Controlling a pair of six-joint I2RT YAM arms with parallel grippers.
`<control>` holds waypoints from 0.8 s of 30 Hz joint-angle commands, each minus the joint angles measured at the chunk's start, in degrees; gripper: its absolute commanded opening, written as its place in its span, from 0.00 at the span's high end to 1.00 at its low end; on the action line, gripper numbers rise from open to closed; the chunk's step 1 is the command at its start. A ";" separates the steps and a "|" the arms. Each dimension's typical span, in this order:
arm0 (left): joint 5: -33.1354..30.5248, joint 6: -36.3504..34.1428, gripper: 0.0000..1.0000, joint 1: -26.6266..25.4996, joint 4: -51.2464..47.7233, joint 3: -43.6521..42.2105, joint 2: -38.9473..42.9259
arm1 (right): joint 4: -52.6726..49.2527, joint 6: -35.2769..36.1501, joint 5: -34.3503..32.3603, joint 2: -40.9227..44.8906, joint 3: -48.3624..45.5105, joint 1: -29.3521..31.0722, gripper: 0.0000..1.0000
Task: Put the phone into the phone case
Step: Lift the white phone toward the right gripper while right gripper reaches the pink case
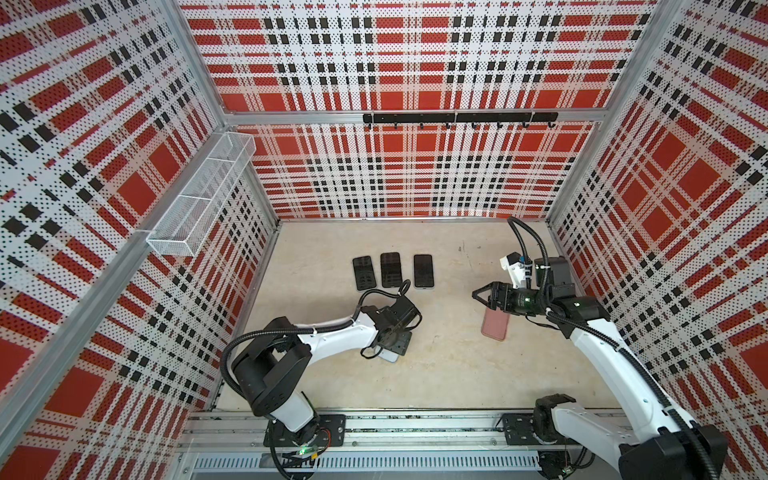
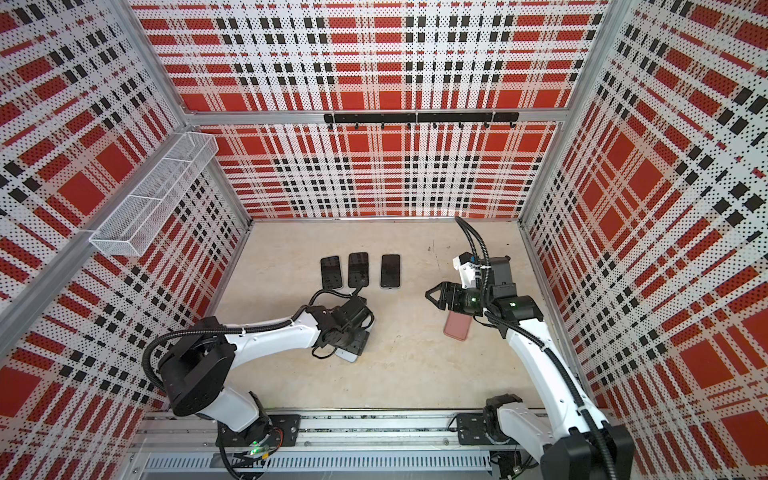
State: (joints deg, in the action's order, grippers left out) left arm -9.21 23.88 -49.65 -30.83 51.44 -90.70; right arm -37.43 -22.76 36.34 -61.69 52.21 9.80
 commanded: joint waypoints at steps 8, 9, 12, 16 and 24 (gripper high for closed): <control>5.92 -10.57 0.40 -3.16 12.72 1.53 4.45 | 10.83 -3.95 19.69 -9.90 -6.87 1.00 0.27; 6.23 -10.97 0.40 -3.34 12.89 1.90 4.32 | 12.06 -4.45 19.74 -10.41 -7.07 1.84 0.27; 6.58 -11.48 0.40 -3.61 13.12 2.65 4.11 | 16.01 -6.28 18.94 -11.61 -7.63 4.52 0.27; 6.92 -11.65 0.40 -3.96 13.34 3.18 4.23 | 19.81 -8.11 16.03 -14.79 -7.93 6.27 0.27; 7.35 -11.52 0.41 -4.58 13.47 4.24 5.14 | 27.27 -10.28 14.53 -22.30 -7.98 8.86 0.31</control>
State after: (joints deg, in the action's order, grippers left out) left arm -2.13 12.97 -53.58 -19.75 53.08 -87.72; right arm -15.46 -32.36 51.62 -82.43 44.10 17.45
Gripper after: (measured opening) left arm 0.710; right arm 0.689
